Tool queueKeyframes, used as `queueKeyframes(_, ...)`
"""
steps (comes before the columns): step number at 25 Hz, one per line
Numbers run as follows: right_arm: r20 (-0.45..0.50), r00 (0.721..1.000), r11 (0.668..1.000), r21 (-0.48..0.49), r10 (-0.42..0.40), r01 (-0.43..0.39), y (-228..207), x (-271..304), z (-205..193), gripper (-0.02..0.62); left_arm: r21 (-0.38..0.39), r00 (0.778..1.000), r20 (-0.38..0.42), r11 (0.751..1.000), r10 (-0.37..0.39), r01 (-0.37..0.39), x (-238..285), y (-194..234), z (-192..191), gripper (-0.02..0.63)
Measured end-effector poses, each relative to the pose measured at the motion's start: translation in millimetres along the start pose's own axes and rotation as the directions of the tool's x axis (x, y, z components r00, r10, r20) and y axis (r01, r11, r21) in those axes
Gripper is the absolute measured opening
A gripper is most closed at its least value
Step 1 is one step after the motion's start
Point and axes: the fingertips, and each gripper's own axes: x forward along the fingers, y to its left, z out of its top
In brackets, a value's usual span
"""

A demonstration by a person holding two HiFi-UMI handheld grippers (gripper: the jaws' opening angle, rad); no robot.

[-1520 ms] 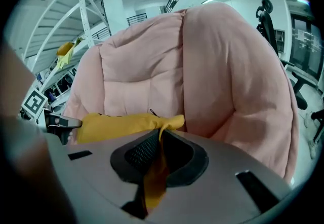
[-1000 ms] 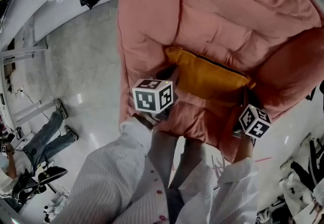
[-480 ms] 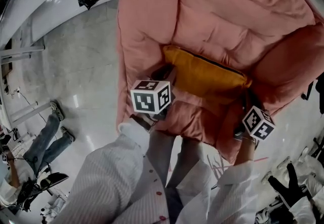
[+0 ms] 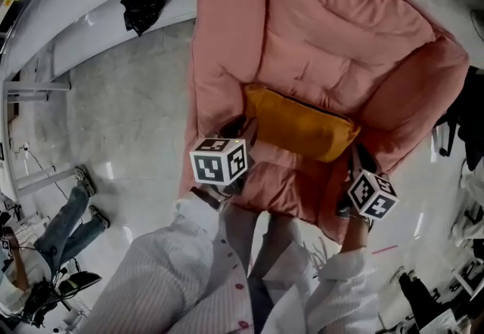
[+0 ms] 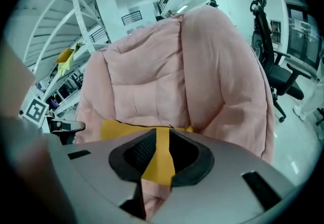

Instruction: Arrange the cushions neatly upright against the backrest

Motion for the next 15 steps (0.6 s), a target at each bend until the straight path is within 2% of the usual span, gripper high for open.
queueKeyframes(4,0.067,0.998,0.995,-0.096,0.023,-0.016,33,-35,39,0.038,0.013,0.998,0.032,0.999,-0.052,0.051,-35,-25,28,0.106)
queueKeyframes(9,0.128,0.986,0.990,-0.109,0.102,-0.088,75,-89,77,0.038,0.056,0.989,0.061,0.990,-0.136,0.133,-90,-68,51,0.106)
queueKeyframes(15,0.264,0.949,0.981,-0.133,0.172,-0.141,118,-152,128,0.038,0.118,0.966,0.123,0.970,-0.225,0.211,-139,-112,87,0.106)
